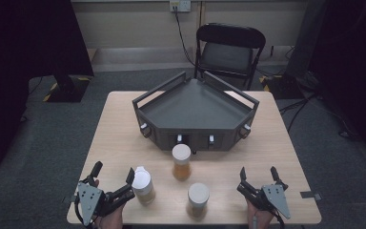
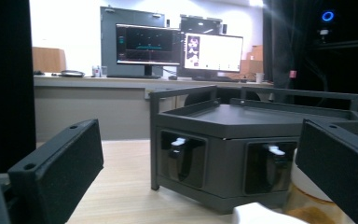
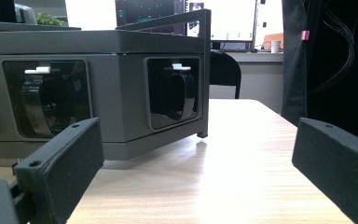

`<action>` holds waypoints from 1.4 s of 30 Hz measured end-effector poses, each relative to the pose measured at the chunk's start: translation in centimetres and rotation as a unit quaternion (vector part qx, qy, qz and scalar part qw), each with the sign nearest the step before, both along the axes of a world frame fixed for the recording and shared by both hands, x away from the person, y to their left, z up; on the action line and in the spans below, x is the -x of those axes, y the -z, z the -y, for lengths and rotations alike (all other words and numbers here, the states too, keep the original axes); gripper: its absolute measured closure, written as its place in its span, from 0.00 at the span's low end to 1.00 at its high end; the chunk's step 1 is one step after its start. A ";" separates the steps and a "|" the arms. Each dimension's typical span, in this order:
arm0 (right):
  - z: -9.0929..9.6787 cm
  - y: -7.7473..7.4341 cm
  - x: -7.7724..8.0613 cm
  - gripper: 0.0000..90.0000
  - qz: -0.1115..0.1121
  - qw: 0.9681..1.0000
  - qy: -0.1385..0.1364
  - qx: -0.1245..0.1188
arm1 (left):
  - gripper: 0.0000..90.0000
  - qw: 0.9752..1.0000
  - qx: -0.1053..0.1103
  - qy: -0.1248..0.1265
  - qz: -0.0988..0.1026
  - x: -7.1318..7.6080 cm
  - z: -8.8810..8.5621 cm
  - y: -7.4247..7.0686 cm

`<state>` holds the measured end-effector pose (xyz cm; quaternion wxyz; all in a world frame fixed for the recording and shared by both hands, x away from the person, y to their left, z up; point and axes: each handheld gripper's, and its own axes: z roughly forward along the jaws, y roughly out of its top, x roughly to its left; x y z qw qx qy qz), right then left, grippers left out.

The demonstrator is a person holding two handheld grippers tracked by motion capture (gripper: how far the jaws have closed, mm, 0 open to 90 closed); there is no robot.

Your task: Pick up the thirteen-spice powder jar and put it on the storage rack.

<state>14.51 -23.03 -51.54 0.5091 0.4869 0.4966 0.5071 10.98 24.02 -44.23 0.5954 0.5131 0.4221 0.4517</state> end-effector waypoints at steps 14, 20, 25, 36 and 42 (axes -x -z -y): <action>0.0 0.0 0.0 0.01 0.000 1.000 0.000 0.000 | 0.01 1.000 -0.006 0.025 -0.005 0.7 1.3 -0.2; 0.0 0.0 0.0 0.01 0.000 1.000 0.000 0.000 | 0.02 0.999 -0.009 0.030 -0.010 1.0 1.7 0.2; 0.0 0.0 0.0 0.01 0.000 1.000 0.000 0.000 | 0.03 0.999 -0.016 0.035 -0.018 0.8 2.3 0.5; 0.0 0.0 0.0 0.01 0.000 1.000 0.000 0.000 | 0.06 0.998 -0.029 0.033 -0.035 0.7 4.0 1.7; 0.0 0.0 0.0 0.01 0.000 1.000 0.000 0.000 | 0.08 0.998 -0.034 0.032 -0.048 0.4 4.3 2.2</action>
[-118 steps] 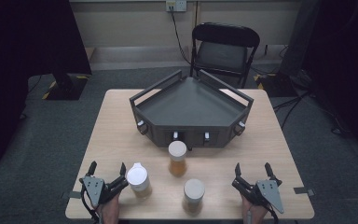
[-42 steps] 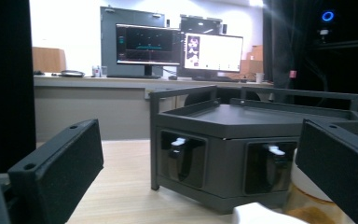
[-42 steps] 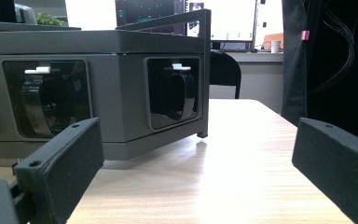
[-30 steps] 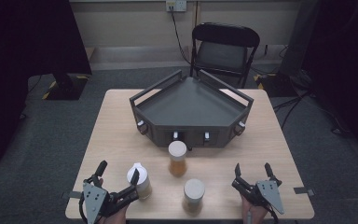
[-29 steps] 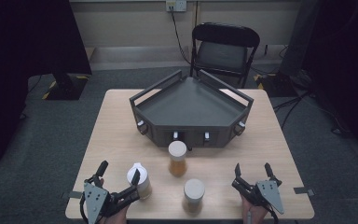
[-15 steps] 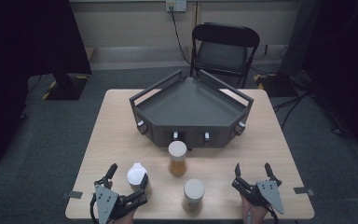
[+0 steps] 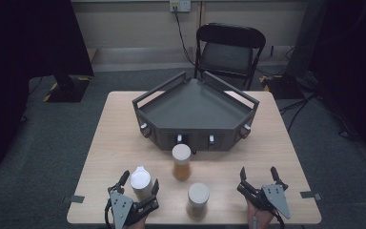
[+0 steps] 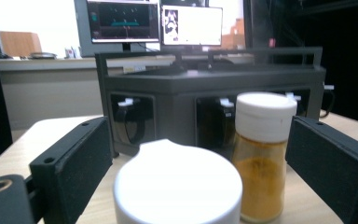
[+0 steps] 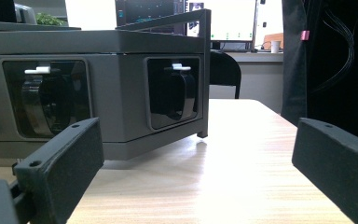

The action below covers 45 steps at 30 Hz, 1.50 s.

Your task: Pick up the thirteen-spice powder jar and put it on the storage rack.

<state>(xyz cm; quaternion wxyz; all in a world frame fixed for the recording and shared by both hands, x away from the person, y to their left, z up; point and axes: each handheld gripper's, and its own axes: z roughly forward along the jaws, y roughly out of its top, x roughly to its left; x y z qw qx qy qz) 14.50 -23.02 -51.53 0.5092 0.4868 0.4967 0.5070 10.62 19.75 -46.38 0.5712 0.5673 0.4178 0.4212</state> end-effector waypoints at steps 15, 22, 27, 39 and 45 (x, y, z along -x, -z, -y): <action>0.0 0.0 0.0 0.01 0.000 1.000 0.000 0.000 | 0.17 0.999 0.002 -0.018 -0.033 -0.2 0.5 0.9; 0.0 0.0 0.0 0.01 0.000 1.000 0.000 0.000 | 0.23 0.999 0.004 -0.024 -0.037 0.1 0.5 1.3; 0.0 0.0 0.0 0.01 0.000 1.000 0.000 0.000 | 0.27 0.999 0.003 -0.024 -0.042 0.1 0.4 1.3; 0.0 0.0 0.0 0.01 0.000 1.000 0.000 0.000 | 0.34 0.999 0.000 -0.028 -0.047 0.0 0.5 1.3; 0.0 0.0 0.0 0.01 0.000 1.000 0.000 0.000 | 0.34 0.999 0.000 -0.029 -0.045 0.0 0.5 1.3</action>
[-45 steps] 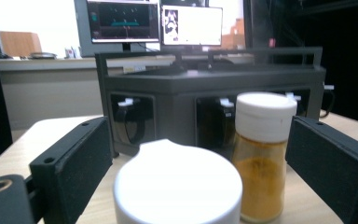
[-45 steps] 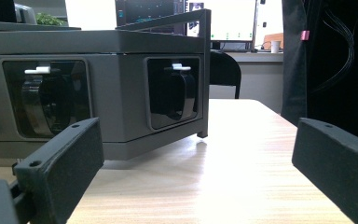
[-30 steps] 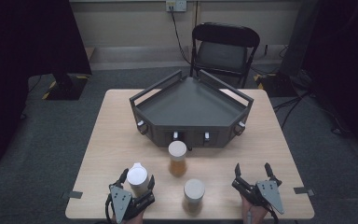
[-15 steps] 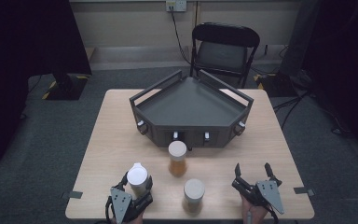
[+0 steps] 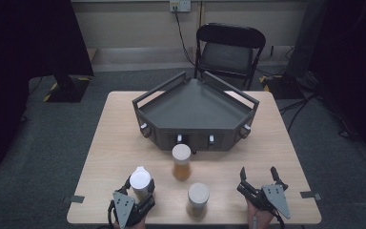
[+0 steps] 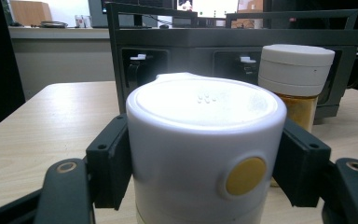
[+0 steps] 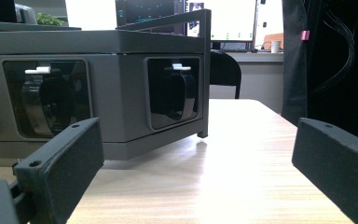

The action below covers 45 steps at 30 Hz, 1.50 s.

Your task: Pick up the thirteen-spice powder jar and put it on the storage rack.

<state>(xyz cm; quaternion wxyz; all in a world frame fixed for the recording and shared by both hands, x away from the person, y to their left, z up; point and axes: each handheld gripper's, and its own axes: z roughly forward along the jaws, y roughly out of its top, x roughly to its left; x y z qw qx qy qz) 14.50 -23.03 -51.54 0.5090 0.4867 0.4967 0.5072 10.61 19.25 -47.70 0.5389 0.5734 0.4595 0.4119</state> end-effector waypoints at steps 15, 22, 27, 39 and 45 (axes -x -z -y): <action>0.0 0.0 0.0 0.01 0.000 1.000 0.000 0.000 | 0.34 1.000 0.002 0.007 -0.007 -0.3 -0.6 -0.4; 0.0 0.0 0.0 0.01 0.000 1.000 0.000 0.000 | 0.34 1.000 0.003 0.013 0.000 -0.3 -0.9 -0.5; 0.0 0.0 0.0 0.01 0.000 1.000 0.000 0.000 | 0.35 1.000 0.000 0.017 0.003 -0.3 -1.0 -0.8; 0.0 0.0 0.0 0.01 0.000 1.000 0.000 0.000 | 0.35 1.000 -0.002 0.027 0.005 -0.5 -1.4 -1.1; 0.0 0.0 0.0 0.01 0.000 1.000 0.000 0.000 | 0.35 0.999 -0.003 0.034 0.006 -0.6 -1.6 -1.4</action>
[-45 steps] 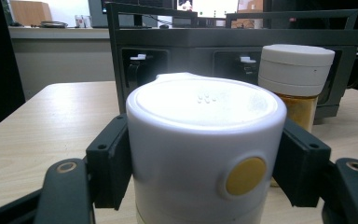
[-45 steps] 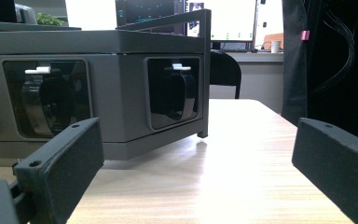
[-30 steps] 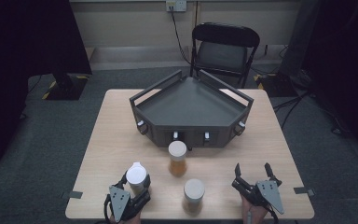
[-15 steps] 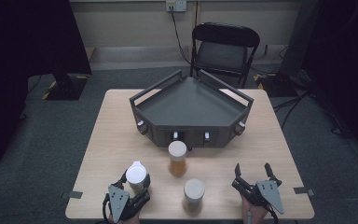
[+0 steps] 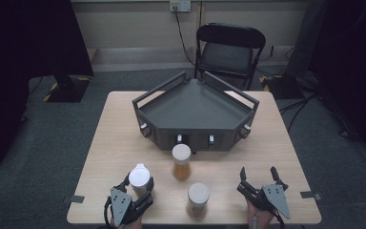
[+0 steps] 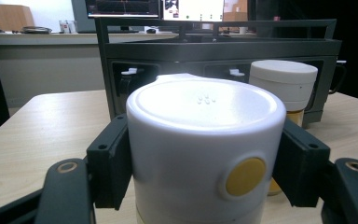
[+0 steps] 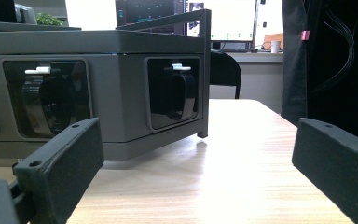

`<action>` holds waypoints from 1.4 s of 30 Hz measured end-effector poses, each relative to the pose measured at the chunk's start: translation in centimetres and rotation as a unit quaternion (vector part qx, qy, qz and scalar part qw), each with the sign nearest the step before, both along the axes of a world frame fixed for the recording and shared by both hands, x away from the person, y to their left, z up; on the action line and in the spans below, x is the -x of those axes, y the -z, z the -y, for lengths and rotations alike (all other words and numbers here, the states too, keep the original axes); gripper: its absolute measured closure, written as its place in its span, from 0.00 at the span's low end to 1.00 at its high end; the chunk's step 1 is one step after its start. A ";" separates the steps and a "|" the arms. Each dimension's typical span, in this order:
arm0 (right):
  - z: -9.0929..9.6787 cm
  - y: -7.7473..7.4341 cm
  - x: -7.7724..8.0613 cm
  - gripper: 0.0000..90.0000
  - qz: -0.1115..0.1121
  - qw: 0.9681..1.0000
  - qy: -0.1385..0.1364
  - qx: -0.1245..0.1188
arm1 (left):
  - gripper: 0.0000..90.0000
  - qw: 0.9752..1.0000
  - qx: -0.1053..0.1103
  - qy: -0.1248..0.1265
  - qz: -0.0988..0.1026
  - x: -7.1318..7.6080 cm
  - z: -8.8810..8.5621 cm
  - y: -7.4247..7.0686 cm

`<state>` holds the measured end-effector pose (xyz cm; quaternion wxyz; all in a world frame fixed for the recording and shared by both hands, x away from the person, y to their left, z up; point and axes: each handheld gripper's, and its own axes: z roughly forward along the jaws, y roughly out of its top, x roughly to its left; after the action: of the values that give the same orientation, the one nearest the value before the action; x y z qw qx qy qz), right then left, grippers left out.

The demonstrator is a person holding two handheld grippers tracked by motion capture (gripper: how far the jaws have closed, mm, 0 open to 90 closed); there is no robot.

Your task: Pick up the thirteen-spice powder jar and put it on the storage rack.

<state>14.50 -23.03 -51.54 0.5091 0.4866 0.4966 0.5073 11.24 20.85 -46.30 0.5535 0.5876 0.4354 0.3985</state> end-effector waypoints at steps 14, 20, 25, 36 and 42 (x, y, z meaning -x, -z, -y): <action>0.0 0.0 0.0 0.01 0.000 1.000 0.000 0.000 | 0.35 1.000 -0.005 0.014 0.003 -0.6 -0.4 -1.2; 0.0 0.0 0.0 0.01 0.000 1.000 0.000 0.000 | 0.35 1.000 -0.005 0.019 0.004 -1.0 -0.5 -1.8; 0.0 0.0 0.0 0.01 0.000 1.000 0.000 0.000 | 0.35 1.000 -0.006 0.024 0.002 -1.5 -0.4 -2.3; 0.0 0.0 0.0 0.01 0.000 1.000 -0.001 0.000 | 0.35 0.999 -0.010 0.034 0.002 -2.4 -0.2 -3.8; 0.0 0.0 0.0 0.01 0.000 1.000 -0.001 0.000 | 0.35 0.999 -0.011 0.038 0.001 -2.9 -0.2 -4.4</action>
<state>14.47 -23.07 -51.55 0.5088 0.4862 0.4967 0.5079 14.16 21.04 -41.92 0.5621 0.6092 0.4077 0.3831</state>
